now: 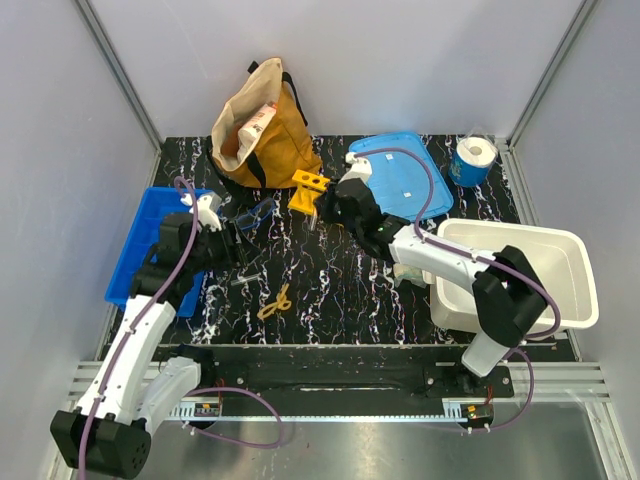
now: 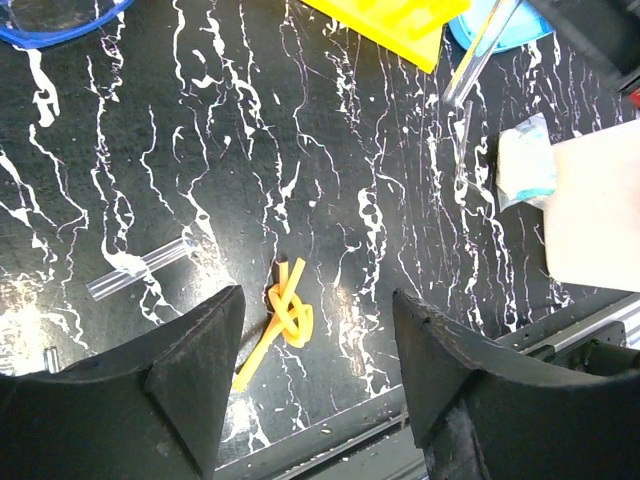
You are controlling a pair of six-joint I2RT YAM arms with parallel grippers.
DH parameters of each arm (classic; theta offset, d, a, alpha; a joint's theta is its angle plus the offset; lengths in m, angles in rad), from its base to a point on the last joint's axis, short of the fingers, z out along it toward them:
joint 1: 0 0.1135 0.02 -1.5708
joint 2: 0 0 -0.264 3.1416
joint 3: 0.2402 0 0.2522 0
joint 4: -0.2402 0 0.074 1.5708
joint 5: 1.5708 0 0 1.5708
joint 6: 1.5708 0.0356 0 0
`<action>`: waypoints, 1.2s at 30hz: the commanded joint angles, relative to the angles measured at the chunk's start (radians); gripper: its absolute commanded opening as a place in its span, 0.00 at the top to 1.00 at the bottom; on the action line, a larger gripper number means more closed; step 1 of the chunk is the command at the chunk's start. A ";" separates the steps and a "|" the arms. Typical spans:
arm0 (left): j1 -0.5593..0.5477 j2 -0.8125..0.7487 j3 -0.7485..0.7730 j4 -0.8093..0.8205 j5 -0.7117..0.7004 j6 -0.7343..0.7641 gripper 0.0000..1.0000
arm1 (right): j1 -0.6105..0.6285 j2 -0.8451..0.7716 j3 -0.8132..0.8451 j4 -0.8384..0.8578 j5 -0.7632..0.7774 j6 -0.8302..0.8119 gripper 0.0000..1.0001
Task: Organize the chemistry lab equipment
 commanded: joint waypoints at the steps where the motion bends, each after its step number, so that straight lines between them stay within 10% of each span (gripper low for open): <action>1: -0.002 -0.041 -0.005 0.025 -0.042 0.051 0.35 | -0.018 -0.032 -0.037 0.408 -0.060 -0.441 0.88; 16: -0.003 -0.143 -0.030 0.025 -0.123 0.037 0.34 | -0.080 0.189 0.073 0.767 -0.160 -0.800 0.85; 36: -0.003 -0.130 -0.032 0.025 -0.128 0.032 0.34 | -0.115 0.410 0.155 0.936 -0.181 -0.734 0.84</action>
